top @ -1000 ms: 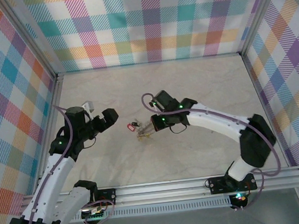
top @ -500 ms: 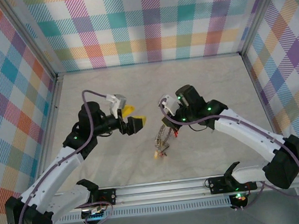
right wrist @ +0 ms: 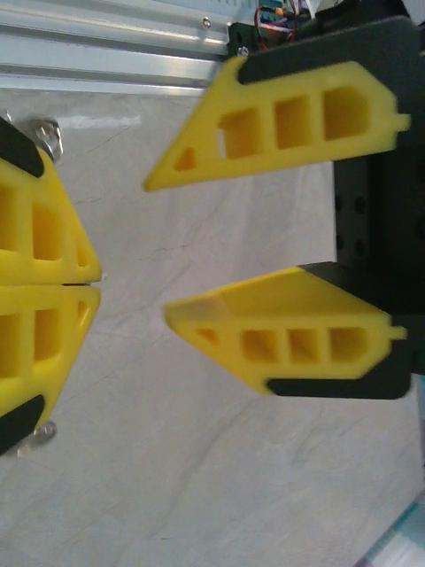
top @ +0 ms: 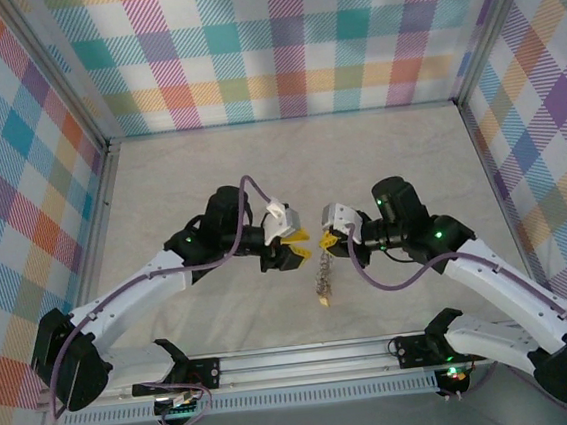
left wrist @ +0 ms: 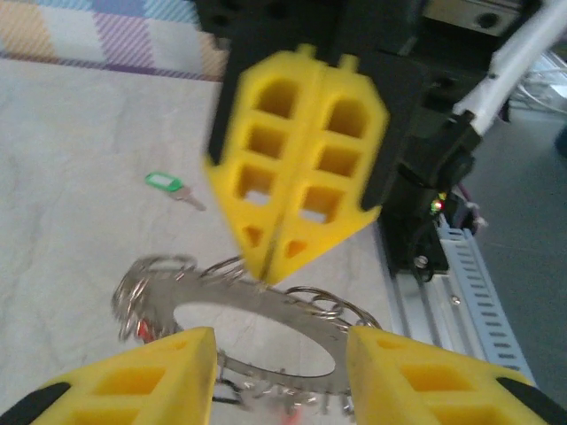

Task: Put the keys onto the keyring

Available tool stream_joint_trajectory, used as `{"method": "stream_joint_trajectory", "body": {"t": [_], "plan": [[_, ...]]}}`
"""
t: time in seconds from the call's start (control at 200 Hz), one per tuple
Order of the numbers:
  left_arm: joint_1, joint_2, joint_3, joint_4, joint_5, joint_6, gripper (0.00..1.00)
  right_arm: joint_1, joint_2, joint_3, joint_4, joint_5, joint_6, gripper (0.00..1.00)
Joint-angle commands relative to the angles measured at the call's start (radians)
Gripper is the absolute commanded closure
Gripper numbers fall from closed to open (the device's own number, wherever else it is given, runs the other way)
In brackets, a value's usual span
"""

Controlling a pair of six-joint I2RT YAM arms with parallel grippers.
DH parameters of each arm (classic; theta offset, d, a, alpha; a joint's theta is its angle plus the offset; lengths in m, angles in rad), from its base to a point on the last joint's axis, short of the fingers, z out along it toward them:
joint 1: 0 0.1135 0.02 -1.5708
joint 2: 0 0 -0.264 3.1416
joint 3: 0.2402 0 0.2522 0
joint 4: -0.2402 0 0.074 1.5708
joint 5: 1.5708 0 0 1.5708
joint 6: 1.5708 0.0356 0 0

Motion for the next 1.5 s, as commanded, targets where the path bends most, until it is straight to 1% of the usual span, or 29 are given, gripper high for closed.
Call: {"method": "stream_joint_trajectory", "body": {"t": [0.0,0.09,0.14,0.305,0.445,0.53,0.64,0.73,0.905,1.01,1.125,1.295,1.495], "plan": [[-0.036,0.013,0.044,-0.022,0.041,0.114,0.67,-0.005,-0.030,-0.001,0.073,-0.116,-0.081,1.00],[-0.046,0.018,0.039,-0.023,0.051,0.135,0.74,-0.006,-0.047,-0.014,0.105,-0.156,-0.070,1.00],[-0.050,0.014,0.034,-0.028,0.054,0.163,0.81,-0.004,-0.054,-0.021,0.125,-0.167,-0.056,1.00],[-0.059,-0.002,0.037,-0.025,0.014,0.155,0.82,-0.006,-0.055,-0.029,0.149,-0.201,-0.041,1.00],[-0.059,-0.026,0.015,0.003,-0.083,0.142,0.74,-0.005,-0.055,-0.035,0.166,-0.213,-0.035,1.00],[-0.061,-0.027,0.016,-0.009,-0.147,0.139,0.73,-0.006,-0.047,-0.030,0.166,-0.221,-0.024,1.00],[-0.061,-0.032,0.003,-0.002,-0.160,0.135,0.73,-0.006,-0.029,-0.019,0.160,-0.239,-0.018,1.00],[-0.062,-0.060,-0.022,0.025,-0.192,0.132,0.71,-0.006,-0.018,-0.017,0.152,-0.231,-0.027,1.00],[-0.061,-0.137,-0.083,0.010,-0.254,0.164,0.66,-0.005,-0.002,0.002,0.132,-0.244,-0.038,1.00],[-0.061,-0.158,-0.100,0.023,-0.250,0.139,0.64,-0.004,0.008,0.009,0.127,-0.262,-0.043,1.00],[-0.061,-0.149,-0.098,0.043,-0.206,0.108,0.63,-0.004,0.017,0.001,0.158,-0.287,-0.025,1.00],[-0.062,-0.112,-0.081,0.073,-0.132,0.074,0.63,-0.001,0.026,-0.002,0.180,-0.293,-0.018,1.00],[-0.061,-0.054,-0.050,0.072,-0.084,0.061,0.65,0.001,0.018,-0.015,0.189,-0.284,-0.024,1.00]]}}
